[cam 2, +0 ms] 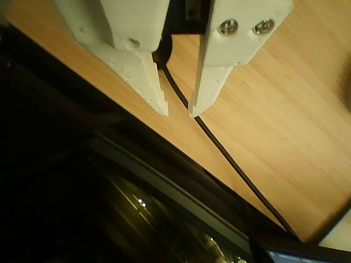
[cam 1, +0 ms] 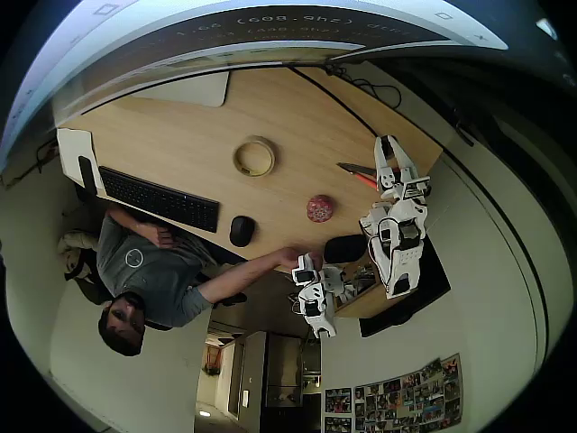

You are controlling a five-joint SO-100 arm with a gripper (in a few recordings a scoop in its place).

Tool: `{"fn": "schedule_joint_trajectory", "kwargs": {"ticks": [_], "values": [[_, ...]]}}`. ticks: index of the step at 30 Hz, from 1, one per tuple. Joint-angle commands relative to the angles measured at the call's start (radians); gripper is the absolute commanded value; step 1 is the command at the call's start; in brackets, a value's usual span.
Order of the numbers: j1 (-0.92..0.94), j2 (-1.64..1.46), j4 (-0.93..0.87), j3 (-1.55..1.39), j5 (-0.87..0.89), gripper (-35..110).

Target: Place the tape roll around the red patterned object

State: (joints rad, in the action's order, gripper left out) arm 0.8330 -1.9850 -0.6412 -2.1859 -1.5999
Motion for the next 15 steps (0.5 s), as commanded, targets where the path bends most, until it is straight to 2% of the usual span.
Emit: {"fn": "schedule_joint_trajectory", "kwargs": {"ticks": [1,6,11,15], "values": [[0.012,-0.031,-0.002,-0.006,-0.012,9],[-0.006,-0.006,-0.017,0.014,-0.018,11],[-0.115,0.140,-0.209,0.295,-0.011,16],[-0.224,0.305,-0.291,0.446,0.025,20]]}}
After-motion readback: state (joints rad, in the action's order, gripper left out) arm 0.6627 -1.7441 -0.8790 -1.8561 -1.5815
